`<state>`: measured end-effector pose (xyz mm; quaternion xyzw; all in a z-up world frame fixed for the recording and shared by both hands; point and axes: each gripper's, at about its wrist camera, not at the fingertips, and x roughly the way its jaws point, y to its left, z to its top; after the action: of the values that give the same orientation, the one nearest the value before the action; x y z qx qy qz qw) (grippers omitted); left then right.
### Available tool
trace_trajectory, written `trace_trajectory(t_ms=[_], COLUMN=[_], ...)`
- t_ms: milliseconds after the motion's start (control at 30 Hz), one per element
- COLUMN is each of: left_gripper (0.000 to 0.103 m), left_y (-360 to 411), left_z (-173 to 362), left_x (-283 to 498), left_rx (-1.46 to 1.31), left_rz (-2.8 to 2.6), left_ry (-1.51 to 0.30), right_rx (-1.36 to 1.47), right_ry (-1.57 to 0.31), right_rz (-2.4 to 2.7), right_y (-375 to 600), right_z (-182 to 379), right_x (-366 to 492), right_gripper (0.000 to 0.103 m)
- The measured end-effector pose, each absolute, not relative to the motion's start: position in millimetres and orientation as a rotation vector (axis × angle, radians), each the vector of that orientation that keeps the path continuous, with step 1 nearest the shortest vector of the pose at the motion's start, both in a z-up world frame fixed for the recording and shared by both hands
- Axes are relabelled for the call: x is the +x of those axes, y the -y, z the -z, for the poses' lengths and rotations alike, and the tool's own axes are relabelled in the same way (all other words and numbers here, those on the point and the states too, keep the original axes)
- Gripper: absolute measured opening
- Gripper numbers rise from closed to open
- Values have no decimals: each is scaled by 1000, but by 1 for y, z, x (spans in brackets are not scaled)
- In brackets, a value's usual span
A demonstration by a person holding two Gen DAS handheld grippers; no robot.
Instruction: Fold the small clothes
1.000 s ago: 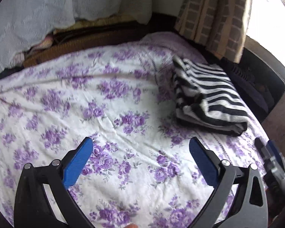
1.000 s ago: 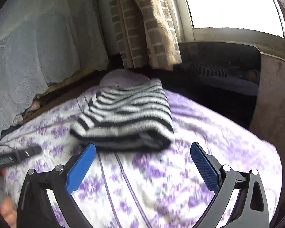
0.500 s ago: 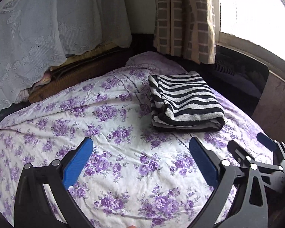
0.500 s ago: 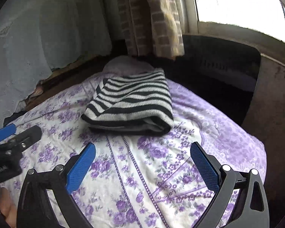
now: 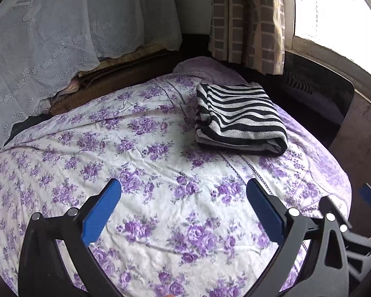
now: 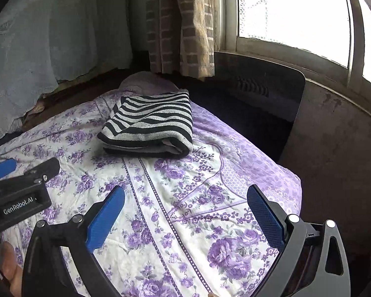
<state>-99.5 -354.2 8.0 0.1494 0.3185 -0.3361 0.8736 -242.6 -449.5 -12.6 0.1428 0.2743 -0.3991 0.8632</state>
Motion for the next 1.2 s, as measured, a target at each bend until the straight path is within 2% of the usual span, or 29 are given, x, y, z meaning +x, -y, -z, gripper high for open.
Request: trace_trajectory(t_ms=[200,700,1200], left_gripper=[99,99,99], left_y=[332,309,311], left_z=[-11,-28,-22], left_x=[-120,-154,-158], left_rx=[288,287,301], left_rz=[715,701,712], left_ry=[-625,-528,-551], right_rx=[397,275,296], right_ry=[-469,-457,-448], right_rz=[740,701,699], right_y=[440,393,394], right_z=[-7,-14,-13], right_x=[-279,-290,-297], right_gripper=[100,100,100])
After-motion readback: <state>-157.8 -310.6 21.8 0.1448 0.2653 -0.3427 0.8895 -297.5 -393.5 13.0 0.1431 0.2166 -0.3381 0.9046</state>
